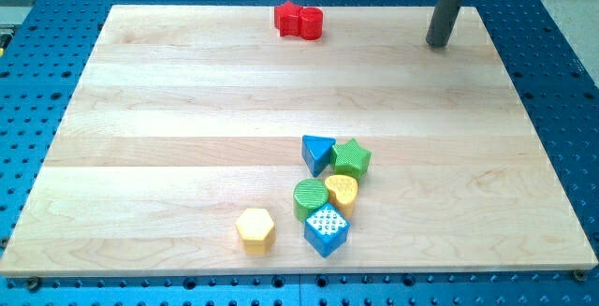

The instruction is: Move the arm towards right side

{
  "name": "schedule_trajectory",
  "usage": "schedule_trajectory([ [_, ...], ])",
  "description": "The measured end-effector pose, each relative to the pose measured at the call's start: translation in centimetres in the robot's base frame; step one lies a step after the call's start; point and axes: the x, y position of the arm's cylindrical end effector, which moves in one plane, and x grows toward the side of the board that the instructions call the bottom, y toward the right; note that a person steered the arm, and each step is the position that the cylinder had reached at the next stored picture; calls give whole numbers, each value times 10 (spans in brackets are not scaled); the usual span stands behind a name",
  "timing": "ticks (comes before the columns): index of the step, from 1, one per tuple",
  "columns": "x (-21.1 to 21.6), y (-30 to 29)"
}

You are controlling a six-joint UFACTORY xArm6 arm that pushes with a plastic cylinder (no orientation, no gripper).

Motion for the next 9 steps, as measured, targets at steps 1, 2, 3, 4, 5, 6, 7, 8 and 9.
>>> schedule_trajectory([
  [1, 0, 1],
  [2, 0, 5],
  [3, 0, 7],
  [4, 0, 10],
  [5, 0, 14],
  [6, 0, 17],
  [7, 0, 22],
  [8, 0, 26],
  [9, 0, 31],
])
